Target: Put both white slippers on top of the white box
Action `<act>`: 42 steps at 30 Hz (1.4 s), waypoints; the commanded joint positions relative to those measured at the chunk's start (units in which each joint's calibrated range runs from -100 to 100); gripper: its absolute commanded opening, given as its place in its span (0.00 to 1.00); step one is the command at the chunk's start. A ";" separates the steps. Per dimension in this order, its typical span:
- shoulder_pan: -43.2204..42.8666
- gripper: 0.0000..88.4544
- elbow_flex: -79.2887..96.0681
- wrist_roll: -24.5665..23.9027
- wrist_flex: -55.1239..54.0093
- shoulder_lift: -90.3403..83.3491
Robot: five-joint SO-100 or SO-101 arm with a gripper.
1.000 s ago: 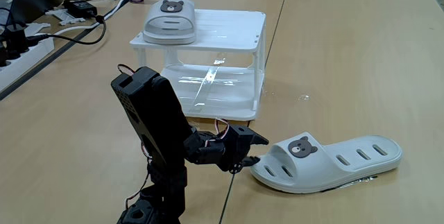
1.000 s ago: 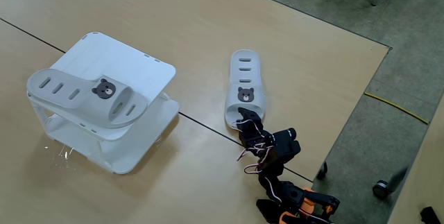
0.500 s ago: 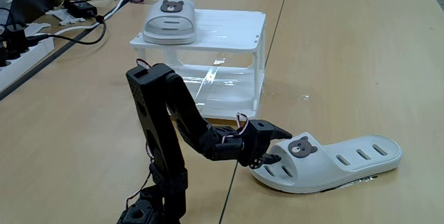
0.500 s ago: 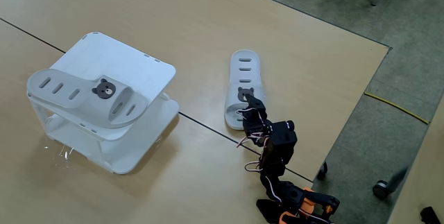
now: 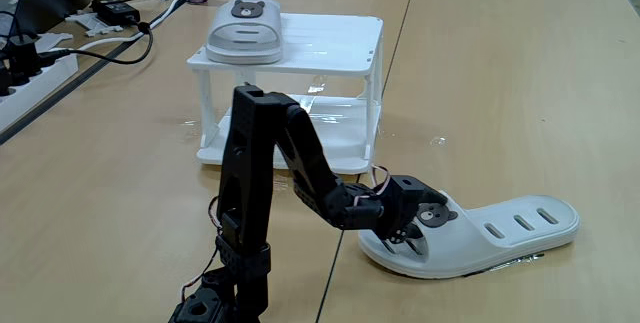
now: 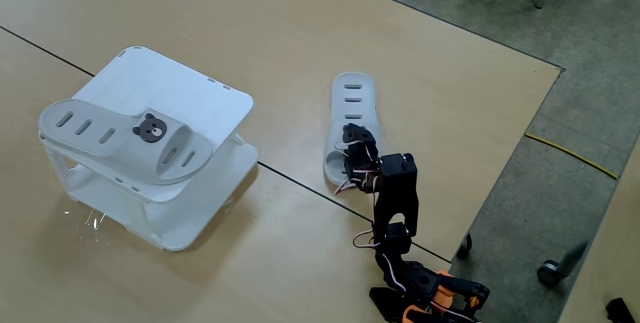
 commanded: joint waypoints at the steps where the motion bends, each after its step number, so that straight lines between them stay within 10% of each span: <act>1: 0.98 0.25 -10.52 0.42 -1.11 4.06; 8: 2.71 0.22 -15.94 0.42 -1.11 7.84; 11: 3.94 0.00 -15.58 0.42 -1.11 7.42; 21: 4.10 0.01 -19.63 0.42 -0.07 -4.61; 42: -7.66 0.01 -57.43 0.42 47.30 -29.10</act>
